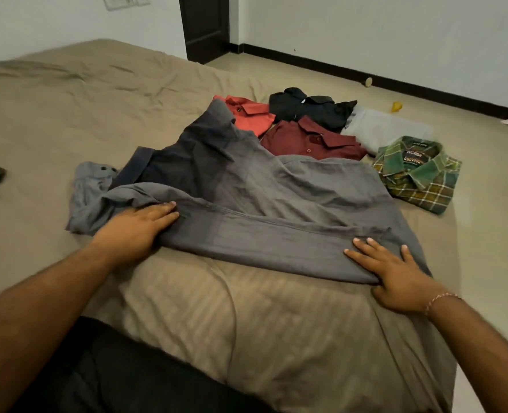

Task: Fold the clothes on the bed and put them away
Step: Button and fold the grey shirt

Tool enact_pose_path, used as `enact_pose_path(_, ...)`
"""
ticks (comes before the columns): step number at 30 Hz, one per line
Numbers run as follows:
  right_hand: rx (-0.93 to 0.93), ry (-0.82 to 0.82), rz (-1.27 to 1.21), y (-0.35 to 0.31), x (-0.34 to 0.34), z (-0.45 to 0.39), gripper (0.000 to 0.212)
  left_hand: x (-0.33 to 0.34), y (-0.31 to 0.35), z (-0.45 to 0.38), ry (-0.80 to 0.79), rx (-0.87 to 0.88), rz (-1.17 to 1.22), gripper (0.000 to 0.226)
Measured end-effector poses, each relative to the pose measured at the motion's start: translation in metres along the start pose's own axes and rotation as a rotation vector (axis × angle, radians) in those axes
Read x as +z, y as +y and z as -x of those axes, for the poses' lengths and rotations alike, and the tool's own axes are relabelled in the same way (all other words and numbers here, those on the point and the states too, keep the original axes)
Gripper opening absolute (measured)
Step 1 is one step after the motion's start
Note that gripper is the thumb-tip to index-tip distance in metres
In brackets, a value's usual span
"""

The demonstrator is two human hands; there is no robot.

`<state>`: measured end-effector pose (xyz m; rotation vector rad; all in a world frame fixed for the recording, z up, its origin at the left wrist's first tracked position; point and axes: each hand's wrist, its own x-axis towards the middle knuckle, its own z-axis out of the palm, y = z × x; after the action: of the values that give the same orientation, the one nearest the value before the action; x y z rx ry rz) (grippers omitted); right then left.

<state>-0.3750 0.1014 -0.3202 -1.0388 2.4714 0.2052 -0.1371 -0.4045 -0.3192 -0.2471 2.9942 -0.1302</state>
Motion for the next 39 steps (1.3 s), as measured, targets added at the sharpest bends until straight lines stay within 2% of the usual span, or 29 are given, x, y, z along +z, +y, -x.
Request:
enact_pose_path(3,0.026,0.089,-0.008,0.013,0.010,0.005,0.090,0.005,-0.016,0.006,-0.003,-0.105,-0.082,0.064)
enact_pose_path(6,0.102,0.169,0.008,0.013,0.024,0.009,0.080,-0.002,-0.015,0.005,-0.091,-0.125,-0.097,0.066)
enact_pose_path(11,0.088,0.120,0.061,0.007,0.012,0.026,0.075,-0.032,-0.007,0.018,-0.241,-0.060,-0.133,0.058)
enact_pose_path(16,0.062,0.070,0.052,-0.007,0.021,0.064,0.075,-0.055,-0.011,0.049,-0.326,-0.056,-0.039,0.057)
enact_pose_path(22,0.042,0.165,-0.013,-0.003,0.070,0.130,0.079,-0.067,-0.004,0.095,-0.386,0.014,0.100,0.058)
enact_pose_path(25,0.115,0.105,0.046,-0.008,0.074,0.147,0.092,-0.062,0.002,0.107,-0.489,0.021,0.094,0.067)
enact_pose_path(27,0.140,0.061,0.078,-0.015,0.065,0.152,0.092,-0.064,0.007,0.108,-0.523,0.016,0.101,0.080)
enact_pose_path(29,0.141,0.040,0.082,-0.023,0.055,0.151,0.088,-0.076,0.018,0.104,-0.516,-0.018,0.074,0.077)
enact_pose_path(32,0.097,0.102,0.055,-0.041,0.037,0.143,0.082,-0.087,0.043,0.092,-0.491,-0.071,0.004,0.045)
enact_pose_path(33,0.078,0.155,0.019,-0.050,0.031,0.134,0.078,-0.088,0.050,0.084,-0.445,-0.078,-0.015,0.041)
enact_pose_path(36,0.004,0.317,-0.109,-0.077,0.017,0.100,0.073,-0.086,0.061,0.057,-0.314,-0.140,0.007,0.038)
enact_pose_path(39,-0.060,0.359,-0.157,-0.092,0.010,0.060,0.070,-0.086,0.068,0.033,-0.392,-0.171,-0.001,0.036)
